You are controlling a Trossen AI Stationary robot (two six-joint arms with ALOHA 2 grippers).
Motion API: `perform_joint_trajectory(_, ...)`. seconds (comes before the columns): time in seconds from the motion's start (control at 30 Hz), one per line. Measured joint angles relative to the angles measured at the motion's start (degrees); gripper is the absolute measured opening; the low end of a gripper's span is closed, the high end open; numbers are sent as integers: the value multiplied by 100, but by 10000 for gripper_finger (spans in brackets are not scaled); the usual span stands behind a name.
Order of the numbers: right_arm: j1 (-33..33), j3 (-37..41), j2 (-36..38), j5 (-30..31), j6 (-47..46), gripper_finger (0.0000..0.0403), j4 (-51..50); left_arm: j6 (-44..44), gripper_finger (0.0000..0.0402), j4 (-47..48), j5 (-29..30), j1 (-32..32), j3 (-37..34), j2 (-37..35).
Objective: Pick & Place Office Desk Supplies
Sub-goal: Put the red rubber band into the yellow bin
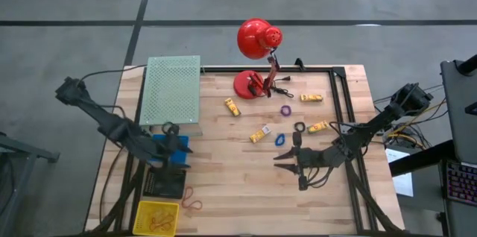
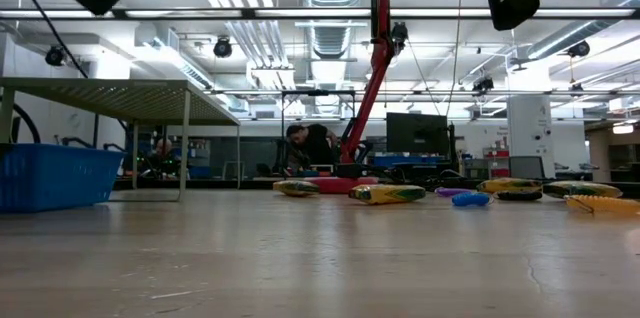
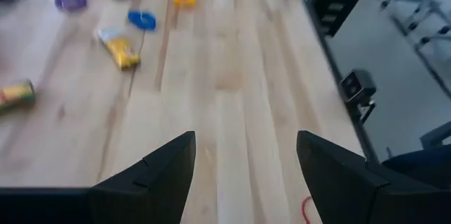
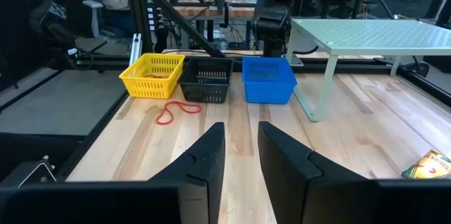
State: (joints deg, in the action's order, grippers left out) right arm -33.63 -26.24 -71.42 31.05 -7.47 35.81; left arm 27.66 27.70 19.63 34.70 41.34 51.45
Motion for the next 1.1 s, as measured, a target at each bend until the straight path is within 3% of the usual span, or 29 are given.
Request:
perform_joint_trajectory(0.4, 0, 0, 0, 1, 0, 88, 0, 1370, 253, -7, -778, 250, 326, 1845)
perform_joint_trajectory(0.8, 1, 0, -2, 4, 0, 87, 0, 2529, 253, -46, -808, 732, 844, 2757)
perform_joint_trajectory(1.1, 0, 0, -2, 13, 0, 75, 0, 3379, 249, -64, -1050, 1066, 860, 3622)
